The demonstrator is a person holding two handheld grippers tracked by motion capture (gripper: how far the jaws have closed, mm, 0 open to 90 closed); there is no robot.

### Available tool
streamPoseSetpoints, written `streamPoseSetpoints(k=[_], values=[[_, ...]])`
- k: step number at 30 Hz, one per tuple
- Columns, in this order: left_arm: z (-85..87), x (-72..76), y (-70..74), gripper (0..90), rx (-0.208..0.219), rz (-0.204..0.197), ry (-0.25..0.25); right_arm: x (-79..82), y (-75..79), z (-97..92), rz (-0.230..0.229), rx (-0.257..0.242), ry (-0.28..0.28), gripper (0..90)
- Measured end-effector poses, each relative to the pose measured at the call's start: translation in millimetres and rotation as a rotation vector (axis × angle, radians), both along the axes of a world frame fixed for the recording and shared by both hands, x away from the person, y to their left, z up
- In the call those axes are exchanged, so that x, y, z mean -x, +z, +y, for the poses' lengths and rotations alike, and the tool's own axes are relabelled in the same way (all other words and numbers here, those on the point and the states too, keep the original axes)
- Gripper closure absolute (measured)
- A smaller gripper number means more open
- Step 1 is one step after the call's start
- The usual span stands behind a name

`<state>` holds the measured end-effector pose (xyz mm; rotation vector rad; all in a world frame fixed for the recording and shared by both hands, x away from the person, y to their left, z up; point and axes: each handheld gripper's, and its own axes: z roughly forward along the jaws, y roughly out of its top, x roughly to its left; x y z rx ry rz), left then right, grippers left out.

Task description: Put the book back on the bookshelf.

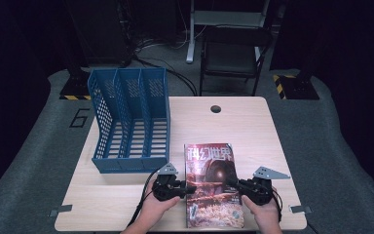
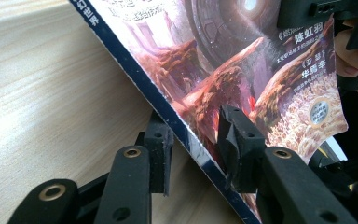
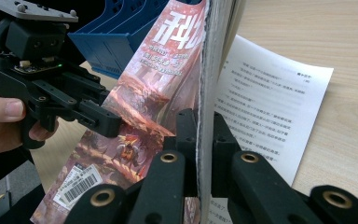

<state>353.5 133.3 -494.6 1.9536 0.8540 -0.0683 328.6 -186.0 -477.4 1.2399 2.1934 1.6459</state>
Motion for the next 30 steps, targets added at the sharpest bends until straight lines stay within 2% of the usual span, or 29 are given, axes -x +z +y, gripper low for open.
streamPoseSetpoints(k=[4, 8, 15, 18, 20, 24, 27, 30], values=[[1.8, 0.7, 3.4, 69.2, 0.017, 0.007, 0.001, -1.2, 1.7, -1.0, -0.003, -0.008, 0.008, 86.3], [2.3, 1.9, 9.7, 72.0, 0.011, -0.004, -0.015, -1.9, 3.7, -2.1, -0.012, -0.017, 0.006, 86.3], [5.1, 4.6, 19.5, 74.9, 0.004, -0.050, -0.025, -1.7, 11.2, -1.0, -0.019, -0.028, 0.007, 86.2], [9.2, 3.1, 23.3, 76.9, 0.018, -0.059, -0.025, -0.4, 19.6, 0.3, -0.055, -0.016, 0.011, 86.5], [11.2, 3.3, 27.8, 77.1, 0.010, -0.091, -0.030, 0.0, 21.9, 1.2, -0.063, -0.015, 0.012, 86.5], [14.6, 5.1, 36.1, 77.9, 0.001, -0.130, -0.039, 1.7, 28.9, 2.1, -0.075, -0.021, 0.023, 86.5], [15.1, 6.6, 37.6, 78.3, 0.007, -0.135, -0.033, 1.7, 31.3, 2.5, -0.084, -0.024, 0.031, 86.5], [16.8, 7.0, 36.4, 79.3, 0.055, -0.093, -0.026, 2.2, 31.7, 3.7, -0.081, -0.024, 0.020, 86.3]])
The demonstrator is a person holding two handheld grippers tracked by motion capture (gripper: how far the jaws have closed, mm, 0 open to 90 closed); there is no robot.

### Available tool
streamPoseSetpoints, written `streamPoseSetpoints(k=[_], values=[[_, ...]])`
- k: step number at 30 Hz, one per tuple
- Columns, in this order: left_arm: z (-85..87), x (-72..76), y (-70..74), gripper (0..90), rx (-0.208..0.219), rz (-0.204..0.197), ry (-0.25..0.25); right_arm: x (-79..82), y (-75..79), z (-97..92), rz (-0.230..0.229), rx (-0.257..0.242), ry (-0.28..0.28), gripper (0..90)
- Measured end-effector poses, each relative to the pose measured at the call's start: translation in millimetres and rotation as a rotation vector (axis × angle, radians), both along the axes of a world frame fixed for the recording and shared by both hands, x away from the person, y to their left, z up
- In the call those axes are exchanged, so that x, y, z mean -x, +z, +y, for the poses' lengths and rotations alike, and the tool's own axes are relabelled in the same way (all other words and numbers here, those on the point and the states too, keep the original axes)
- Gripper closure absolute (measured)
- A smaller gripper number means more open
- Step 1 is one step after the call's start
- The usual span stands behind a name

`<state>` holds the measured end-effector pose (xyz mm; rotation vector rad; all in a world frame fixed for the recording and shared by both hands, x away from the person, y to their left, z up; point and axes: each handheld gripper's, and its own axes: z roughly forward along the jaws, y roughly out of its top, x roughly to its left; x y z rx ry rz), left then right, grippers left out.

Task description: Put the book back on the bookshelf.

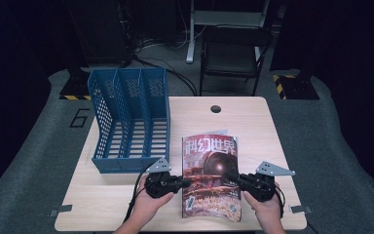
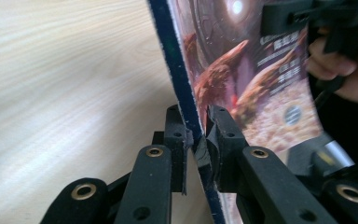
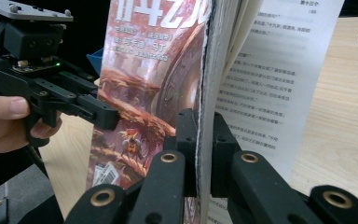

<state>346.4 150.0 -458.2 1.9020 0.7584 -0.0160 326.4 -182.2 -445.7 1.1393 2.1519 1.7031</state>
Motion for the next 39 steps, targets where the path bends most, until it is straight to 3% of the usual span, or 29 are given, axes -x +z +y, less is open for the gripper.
streamPoseSetpoints(k=[10, 15, 19, 21, 25, 29, 33, 39], values=[[-2.6, 6.0, 6.9, 81.9, -0.008, -0.054, -0.001, -3.3, -1.1, 1.2, 0.035, -0.012, -0.014, 85.8], [-2.2, 7.1, 8.8, 81.9, -0.046, -0.091, 0.009, -2.6, 2.6, 5.0, 0.013, 0.011, -0.005, 85.9], [-2.9, 8.8, 11.2, 81.8, -0.091, -0.124, 0.042, -2.5, 4.1, 6.4, 0.002, 0.016, 0.004, 85.9], [-3.6, 10.2, 11.9, 81.6, -0.109, -0.135, 0.056, -0.7, 6.0, 8.8, -0.004, 0.042, 0.003, 85.8], [-4.0, 12.4, 12.8, 81.5, -0.134, -0.169, 0.090, 2.9, 8.5, 13.7, -0.067, 0.092, 0.003, 85.9], [-1.1, 13.1, 14.7, 81.3, -0.110, -0.179, 0.052, 3.9, 10.7, 13.8, -0.090, 0.101, 0.012, 86.1], [-1.3, 16.4, 18.0, 81.3, -0.082, -0.219, 0.012, 1.5, 10.6, 7.2, -0.096, 0.065, 0.015, 86.1], [-1.0, 17.8, 18.5, 81.0, -0.098, -0.251, -0.019, -0.1, 10.0, 7.9, -0.102, 0.090, -0.004, 85.5]])
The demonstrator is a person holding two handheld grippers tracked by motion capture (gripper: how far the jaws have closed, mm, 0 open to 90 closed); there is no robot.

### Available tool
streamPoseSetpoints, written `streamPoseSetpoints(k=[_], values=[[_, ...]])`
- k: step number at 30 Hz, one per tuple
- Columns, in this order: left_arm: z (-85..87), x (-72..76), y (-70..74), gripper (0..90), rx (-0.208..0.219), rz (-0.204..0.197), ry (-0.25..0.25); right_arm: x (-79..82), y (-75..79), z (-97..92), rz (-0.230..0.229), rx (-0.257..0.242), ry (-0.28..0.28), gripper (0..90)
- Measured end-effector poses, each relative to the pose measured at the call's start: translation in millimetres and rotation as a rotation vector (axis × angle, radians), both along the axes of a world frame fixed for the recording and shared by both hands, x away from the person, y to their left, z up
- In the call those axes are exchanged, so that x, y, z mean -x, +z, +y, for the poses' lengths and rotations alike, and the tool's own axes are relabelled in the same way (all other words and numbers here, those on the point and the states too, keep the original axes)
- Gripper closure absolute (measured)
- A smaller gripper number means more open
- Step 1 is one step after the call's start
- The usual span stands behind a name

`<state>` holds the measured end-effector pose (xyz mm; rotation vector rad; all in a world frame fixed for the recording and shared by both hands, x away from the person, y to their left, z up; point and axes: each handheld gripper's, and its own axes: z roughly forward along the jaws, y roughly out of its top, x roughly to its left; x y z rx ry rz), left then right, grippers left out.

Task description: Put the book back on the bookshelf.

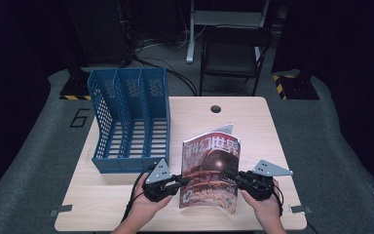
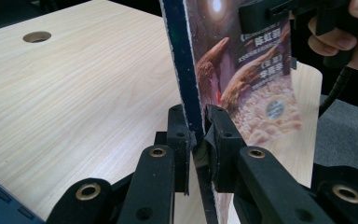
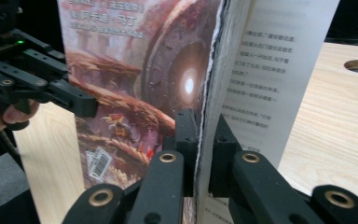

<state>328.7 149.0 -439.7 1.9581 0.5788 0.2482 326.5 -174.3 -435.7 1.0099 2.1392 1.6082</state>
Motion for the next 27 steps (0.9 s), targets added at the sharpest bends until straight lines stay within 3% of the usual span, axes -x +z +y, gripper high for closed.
streamPoseSetpoints(k=[2, 8, 14, 20, 22, 27], values=[[-0.6, 1.3, 0.1, 81.0, 0.005, -0.012, -0.003, 0.1, -0.2, 0.7, -0.004, 0.006, -0.011, 85.0], [-2.0, 4.6, 1.5, 81.4, -0.035, -0.048, -0.001, -1.3, -1.1, 1.9, -0.026, 0.030, -0.027, 84.8], [1.5, 4.8, -1.1, 81.8, -0.028, -0.044, 0.009, -0.3, 0.5, 6.0, -0.067, 0.047, -0.017, 84.1], [2.9, 7.2, -7.6, 83.2, -0.025, -0.037, 0.015, -1.6, -1.6, 5.5, -0.063, 0.023, -0.003, 81.8], [3.2, 9.0, -8.6, 83.9, -0.026, -0.034, 0.008, -2.4, -2.1, 1.7, -0.048, -0.028, 0.016, 76.2], [4.4, 9.8, -8.6, 83.9, -0.023, -0.021, 0.007, -2.6, -4.5, 0.2, -0.030, -0.019, 0.037, 72.1]])
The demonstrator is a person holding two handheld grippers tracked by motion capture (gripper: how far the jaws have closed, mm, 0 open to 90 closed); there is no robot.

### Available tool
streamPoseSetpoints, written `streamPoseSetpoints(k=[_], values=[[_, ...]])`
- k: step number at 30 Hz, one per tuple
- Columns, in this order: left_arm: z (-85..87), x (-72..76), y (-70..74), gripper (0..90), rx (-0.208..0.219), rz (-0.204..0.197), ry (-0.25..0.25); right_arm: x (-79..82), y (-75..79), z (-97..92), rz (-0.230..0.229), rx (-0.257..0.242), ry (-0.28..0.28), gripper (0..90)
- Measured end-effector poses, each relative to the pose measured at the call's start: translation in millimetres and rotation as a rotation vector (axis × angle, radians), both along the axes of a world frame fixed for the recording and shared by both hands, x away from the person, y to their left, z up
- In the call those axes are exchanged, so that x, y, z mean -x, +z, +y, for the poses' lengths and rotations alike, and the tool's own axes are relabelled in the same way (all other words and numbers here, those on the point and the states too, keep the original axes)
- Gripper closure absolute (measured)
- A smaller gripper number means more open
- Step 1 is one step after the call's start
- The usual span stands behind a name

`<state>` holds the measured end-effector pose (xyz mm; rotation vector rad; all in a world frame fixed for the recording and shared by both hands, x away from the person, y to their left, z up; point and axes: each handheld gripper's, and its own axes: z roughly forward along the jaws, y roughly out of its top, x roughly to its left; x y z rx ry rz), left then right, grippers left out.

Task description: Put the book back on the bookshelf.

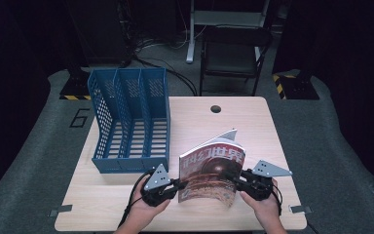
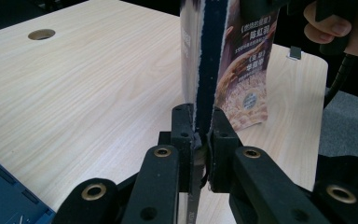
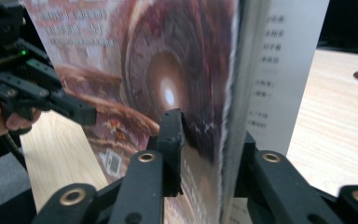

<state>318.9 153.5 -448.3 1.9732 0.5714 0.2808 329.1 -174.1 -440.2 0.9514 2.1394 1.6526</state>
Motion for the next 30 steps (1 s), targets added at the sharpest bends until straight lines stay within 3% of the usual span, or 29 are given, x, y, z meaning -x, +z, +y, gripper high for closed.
streamPoseSetpoints(k=[9, 11, 12, 14, 16, 19, 25, 30], values=[[2.9, -0.1, 0.6, 83.8, -0.008, 0.007, -0.018, -4.7, -15.5, -0.9, 0.088, 0.080, 0.076, 65.2], [3.0, 0.2, 0.5, 83.9, -0.007, 0.006, -0.021, -7.2, -21.4, -2.8, 0.122, 0.097, 0.097, 65.2], [3.3, 0.1, 0.7, 83.9, -0.009, 0.008, -0.025, -8.4, -25.7, -2.9, 0.160, 0.107, 0.109, 65.3], [3.5, 0.1, 0.7, 83.9, -0.010, 0.008, -0.027, -9.3, -28.0, -2.7, 0.167, 0.111, 0.111, 65.3], [3.5, 0.1, 0.6, 83.9, -0.010, 0.006, -0.027, -9.3, -32.8, -3.1, 0.206, 0.123, 0.123, 65.1], [3.7, -0.4, 0.6, 83.9, -0.010, 0.005, -0.029, -10.0, -38.3, -3.9, 0.219, 0.143, 0.131, 65.5], [4.5, 0.5, 0.9, 83.9, -0.015, 0.012, -0.045, -9.9, -42.2, -8.3, 0.228, 0.135, 0.125, 68.5], [4.0, 2.0, 1.7, 83.9, -0.026, 0.003, -0.052, -11.5, -44.0, -10.8, 0.265, 0.118, 0.171, 79.6]])
